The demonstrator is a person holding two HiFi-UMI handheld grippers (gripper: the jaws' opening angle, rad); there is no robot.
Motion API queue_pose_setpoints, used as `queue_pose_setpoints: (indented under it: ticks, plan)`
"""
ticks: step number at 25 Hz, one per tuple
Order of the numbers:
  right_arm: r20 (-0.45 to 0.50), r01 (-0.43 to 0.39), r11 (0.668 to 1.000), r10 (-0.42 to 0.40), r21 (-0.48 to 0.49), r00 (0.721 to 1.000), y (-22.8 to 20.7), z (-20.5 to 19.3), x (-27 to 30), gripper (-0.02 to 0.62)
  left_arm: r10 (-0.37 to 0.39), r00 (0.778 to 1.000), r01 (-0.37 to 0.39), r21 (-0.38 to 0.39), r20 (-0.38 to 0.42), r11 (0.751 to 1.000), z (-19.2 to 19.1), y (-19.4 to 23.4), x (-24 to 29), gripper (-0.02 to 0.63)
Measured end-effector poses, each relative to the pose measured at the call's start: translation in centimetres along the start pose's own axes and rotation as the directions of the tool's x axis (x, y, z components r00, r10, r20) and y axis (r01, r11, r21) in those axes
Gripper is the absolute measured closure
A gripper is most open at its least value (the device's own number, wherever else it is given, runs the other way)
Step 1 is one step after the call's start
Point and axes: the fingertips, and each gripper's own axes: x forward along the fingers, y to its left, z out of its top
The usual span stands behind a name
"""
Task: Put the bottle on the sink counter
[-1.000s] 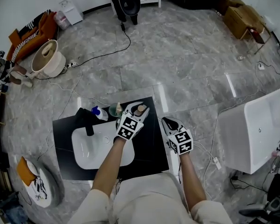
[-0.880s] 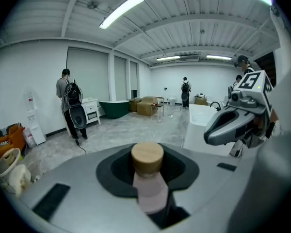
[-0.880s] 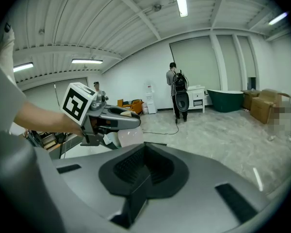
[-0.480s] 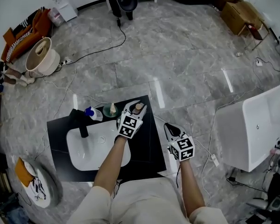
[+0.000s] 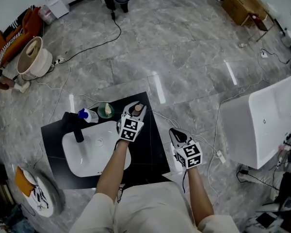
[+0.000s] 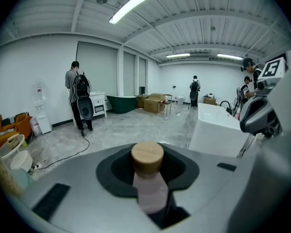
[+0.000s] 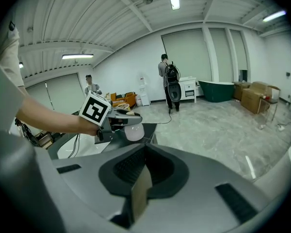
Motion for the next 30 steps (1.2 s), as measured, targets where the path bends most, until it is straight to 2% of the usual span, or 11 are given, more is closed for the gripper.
queue_pose_setpoints:
  ticks: [10,21,26,30]
  plan:
    - [-0.025,-0.002,1.0,0.002,0.004,1.0,0.7,-1.4,-0.3,0.591,0.021,1.0,-0.021,-0.009,0.004,1.0,-0.7,0.4,0.2,0.497]
    - [-0.006,0.005,1.0,-0.004,0.013,1.0,1.0,-1.6,0.1,0.591,0.046,0.998,-0.045,-0.036,0.04,0.998,-0.8,0.6,0.0,0.495]
    - [-0.01,-0.003,1.0,0.003,0.014,1.0,1.5,-1.9,0.1,0.591,0.07,0.998,-0.07,-0.032,-0.004,0.997,-0.9,1.0,0.3,0.478]
    - [-0.012,-0.001,1.0,0.001,0.009,1.0,1.7,-2.1,0.0,0.591,0.08,0.997,-0.08,-0.04,0.002,0.996,-0.5,1.3,0.2,0.465]
